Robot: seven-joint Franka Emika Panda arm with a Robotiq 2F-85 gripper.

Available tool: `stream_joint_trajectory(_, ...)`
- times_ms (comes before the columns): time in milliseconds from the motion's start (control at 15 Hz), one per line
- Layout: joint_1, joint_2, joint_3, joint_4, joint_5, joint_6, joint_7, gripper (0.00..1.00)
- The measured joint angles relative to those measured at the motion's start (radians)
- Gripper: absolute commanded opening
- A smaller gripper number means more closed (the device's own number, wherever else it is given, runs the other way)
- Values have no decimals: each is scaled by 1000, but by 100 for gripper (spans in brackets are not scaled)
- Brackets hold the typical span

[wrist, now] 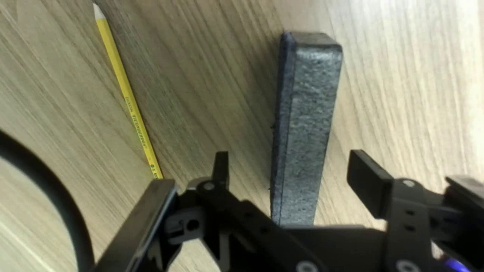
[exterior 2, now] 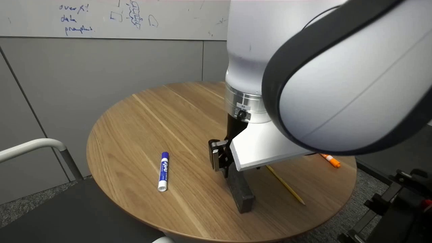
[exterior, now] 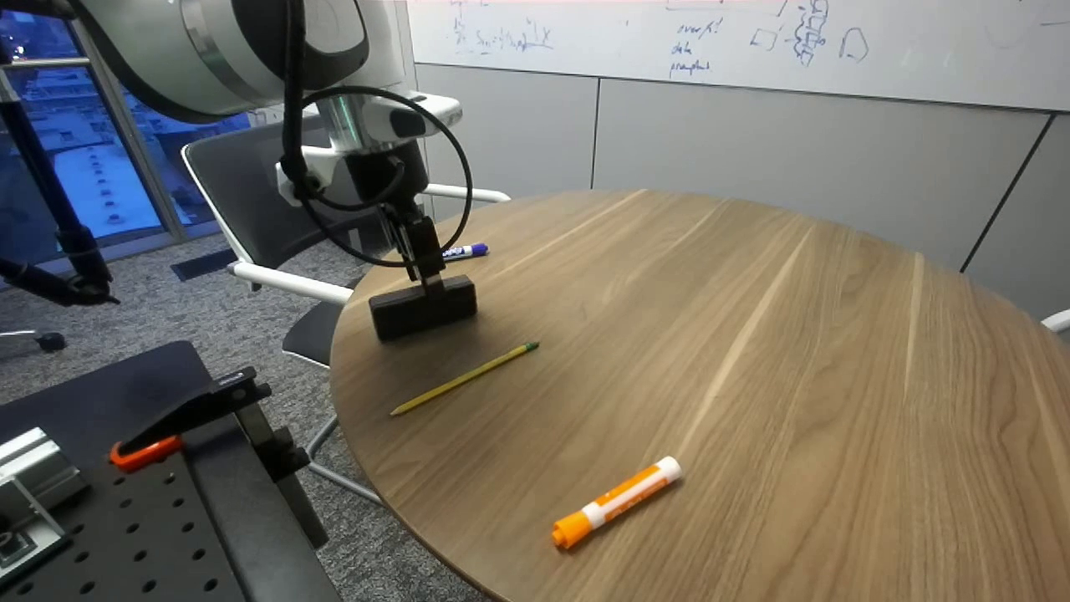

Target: Move the duster to the left of the pencil

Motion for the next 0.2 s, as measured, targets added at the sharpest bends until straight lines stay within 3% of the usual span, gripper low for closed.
stream_joint_trajectory(133,-22,-44,16,-32,0,-24,-19,100)
stream_joint_trajectory(200,-33,-69,22,-50,0,-32,-28,100)
